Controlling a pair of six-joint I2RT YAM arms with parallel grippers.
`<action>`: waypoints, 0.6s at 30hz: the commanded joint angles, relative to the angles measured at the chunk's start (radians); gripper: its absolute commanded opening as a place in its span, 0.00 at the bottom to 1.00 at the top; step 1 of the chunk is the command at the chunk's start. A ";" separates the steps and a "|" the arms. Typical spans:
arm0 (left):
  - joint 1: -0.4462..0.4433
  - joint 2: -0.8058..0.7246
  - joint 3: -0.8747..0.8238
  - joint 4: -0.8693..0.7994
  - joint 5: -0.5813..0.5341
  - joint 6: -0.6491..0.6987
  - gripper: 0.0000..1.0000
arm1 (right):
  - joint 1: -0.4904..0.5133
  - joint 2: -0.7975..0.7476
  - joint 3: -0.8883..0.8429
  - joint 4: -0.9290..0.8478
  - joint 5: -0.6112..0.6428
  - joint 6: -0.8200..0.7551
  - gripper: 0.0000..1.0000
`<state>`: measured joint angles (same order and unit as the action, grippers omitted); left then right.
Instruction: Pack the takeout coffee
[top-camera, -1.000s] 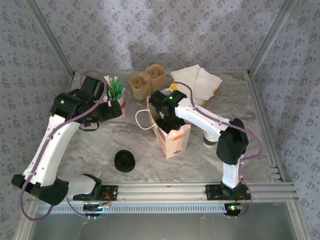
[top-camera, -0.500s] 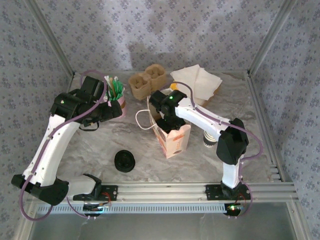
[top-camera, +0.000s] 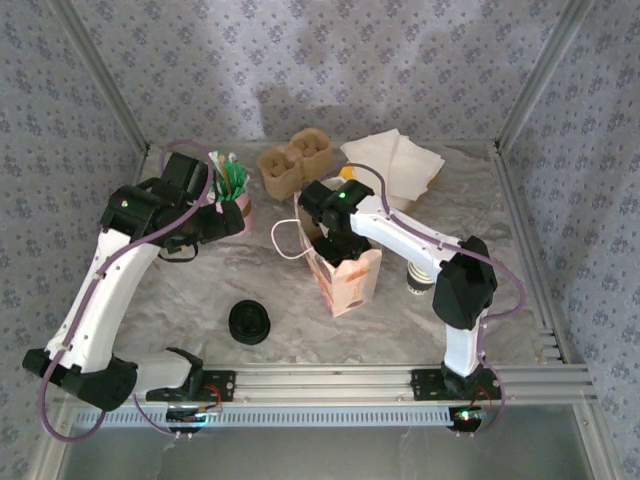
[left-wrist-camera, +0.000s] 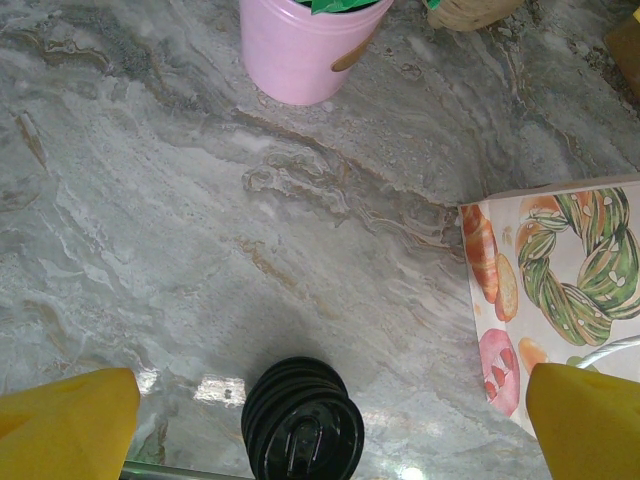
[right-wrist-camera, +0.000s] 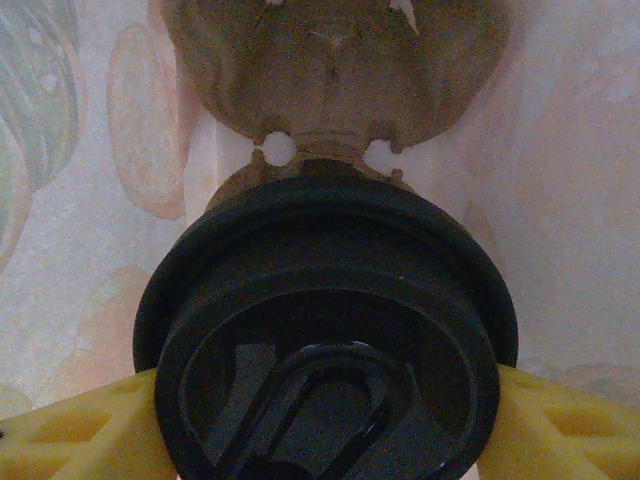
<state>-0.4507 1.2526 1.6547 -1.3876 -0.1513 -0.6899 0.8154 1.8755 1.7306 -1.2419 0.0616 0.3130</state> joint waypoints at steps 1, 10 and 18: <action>0.008 -0.002 0.030 -0.022 -0.024 -0.002 0.99 | -0.008 0.010 0.001 -0.051 -0.004 -0.017 0.70; 0.007 -0.001 0.030 -0.021 -0.023 -0.003 0.99 | -0.006 0.002 0.003 -0.052 0.003 -0.017 0.75; 0.007 0.001 0.028 -0.016 -0.019 -0.003 1.00 | -0.007 -0.009 0.010 -0.054 0.008 -0.014 0.85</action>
<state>-0.4503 1.2526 1.6547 -1.3880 -0.1513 -0.6899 0.8154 1.8751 1.7306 -1.2560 0.0631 0.3058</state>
